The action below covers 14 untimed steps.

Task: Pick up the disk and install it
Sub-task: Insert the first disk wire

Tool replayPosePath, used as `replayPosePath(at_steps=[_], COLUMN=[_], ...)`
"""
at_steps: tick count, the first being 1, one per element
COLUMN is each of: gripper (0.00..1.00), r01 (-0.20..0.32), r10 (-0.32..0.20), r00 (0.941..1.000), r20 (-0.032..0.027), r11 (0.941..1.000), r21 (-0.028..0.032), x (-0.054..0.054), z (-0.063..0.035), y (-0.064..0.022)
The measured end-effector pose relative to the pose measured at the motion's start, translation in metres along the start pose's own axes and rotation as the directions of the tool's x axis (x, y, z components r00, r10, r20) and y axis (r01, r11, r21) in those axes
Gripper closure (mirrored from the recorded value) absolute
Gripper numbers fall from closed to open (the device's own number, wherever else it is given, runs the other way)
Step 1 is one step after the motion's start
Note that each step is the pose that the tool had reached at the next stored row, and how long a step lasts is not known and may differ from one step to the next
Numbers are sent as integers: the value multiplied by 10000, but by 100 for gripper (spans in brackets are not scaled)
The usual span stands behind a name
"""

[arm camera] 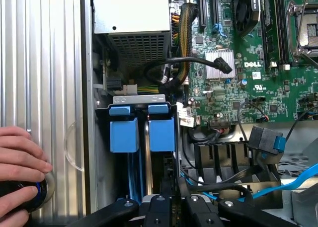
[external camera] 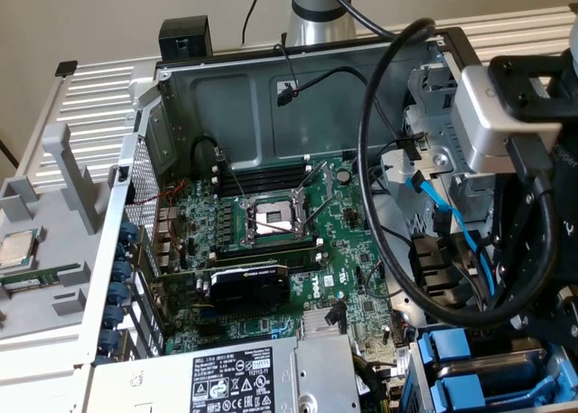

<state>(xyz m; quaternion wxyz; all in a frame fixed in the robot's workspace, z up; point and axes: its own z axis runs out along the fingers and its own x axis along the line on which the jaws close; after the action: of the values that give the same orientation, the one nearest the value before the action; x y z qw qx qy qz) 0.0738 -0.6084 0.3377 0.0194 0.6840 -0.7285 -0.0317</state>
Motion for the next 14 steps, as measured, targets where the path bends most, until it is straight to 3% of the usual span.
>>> replayPosePath(at_steps=[14], gripper=[83], r01=[-2], r10=[2], r00=[10000], r20=[-15], r11=[10000], r21=[9], x=[-14], z=[41], y=[1])
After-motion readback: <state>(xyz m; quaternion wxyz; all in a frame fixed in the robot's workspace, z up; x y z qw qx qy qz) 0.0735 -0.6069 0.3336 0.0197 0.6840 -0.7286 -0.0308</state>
